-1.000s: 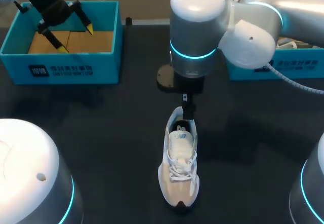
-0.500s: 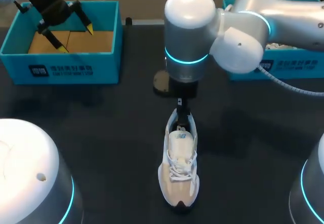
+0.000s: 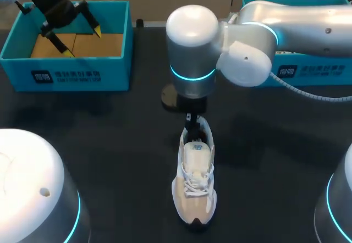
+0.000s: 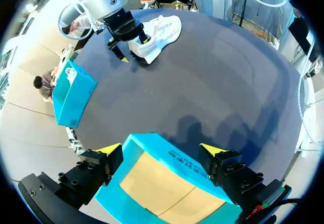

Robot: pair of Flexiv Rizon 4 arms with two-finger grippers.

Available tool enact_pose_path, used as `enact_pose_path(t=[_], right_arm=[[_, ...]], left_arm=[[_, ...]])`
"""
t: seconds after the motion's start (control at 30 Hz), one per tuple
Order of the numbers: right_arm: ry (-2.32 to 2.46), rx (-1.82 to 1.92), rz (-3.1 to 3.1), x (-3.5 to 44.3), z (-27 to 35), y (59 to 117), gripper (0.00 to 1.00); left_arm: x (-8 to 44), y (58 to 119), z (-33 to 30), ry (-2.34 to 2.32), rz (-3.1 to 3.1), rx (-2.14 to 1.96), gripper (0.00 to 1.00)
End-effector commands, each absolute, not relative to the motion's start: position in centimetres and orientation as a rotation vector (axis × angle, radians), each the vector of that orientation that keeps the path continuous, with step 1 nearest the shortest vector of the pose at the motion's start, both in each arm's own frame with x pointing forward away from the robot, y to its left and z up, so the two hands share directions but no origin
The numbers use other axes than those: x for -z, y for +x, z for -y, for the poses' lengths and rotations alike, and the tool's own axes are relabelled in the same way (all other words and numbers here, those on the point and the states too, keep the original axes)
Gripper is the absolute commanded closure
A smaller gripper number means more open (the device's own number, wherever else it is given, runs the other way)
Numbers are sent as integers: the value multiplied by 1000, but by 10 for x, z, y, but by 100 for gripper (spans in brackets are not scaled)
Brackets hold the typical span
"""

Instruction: Take the shoe out of the shoebox, open the shoe tongue, remove and reinsert the insole, then place the shoe into the shoebox

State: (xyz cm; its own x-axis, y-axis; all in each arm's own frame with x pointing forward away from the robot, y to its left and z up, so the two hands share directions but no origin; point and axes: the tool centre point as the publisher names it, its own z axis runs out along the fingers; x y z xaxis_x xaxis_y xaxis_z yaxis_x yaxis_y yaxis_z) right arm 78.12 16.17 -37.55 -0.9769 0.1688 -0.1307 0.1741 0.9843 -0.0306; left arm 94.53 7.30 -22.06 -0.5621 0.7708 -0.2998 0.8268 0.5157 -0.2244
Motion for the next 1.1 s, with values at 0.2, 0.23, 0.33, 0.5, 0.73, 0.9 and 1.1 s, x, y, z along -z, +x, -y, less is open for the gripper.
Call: enact_pose_path(t=[0.2,0.23,0.33,0.5,0.73,0.9,1.1], right_arm=[[297,51,-3016,386,-148,780,75],[299,51,-3016,386,-148,780,89],[301,54,-3016,387,-147,779,100],[293,56,-3014,386,-146,779,100],[275,50,-3013,378,-147,779,100],[273,59,-2995,353,-139,786,100],[292,71,-2985,308,-109,814,100]], left_arm=[[221,946,-73,1380,-2591,514,0],[221,946,-73,1380,-2591,514,0],[221,946,-73,1380,-2591,514,0],[221,946,-73,1380,-2591,514,0],[221,946,-73,1380,-2591,514,0],[221,946,-73,1380,-2591,514,0],[221,946,-73,1380,-2591,514,0]])
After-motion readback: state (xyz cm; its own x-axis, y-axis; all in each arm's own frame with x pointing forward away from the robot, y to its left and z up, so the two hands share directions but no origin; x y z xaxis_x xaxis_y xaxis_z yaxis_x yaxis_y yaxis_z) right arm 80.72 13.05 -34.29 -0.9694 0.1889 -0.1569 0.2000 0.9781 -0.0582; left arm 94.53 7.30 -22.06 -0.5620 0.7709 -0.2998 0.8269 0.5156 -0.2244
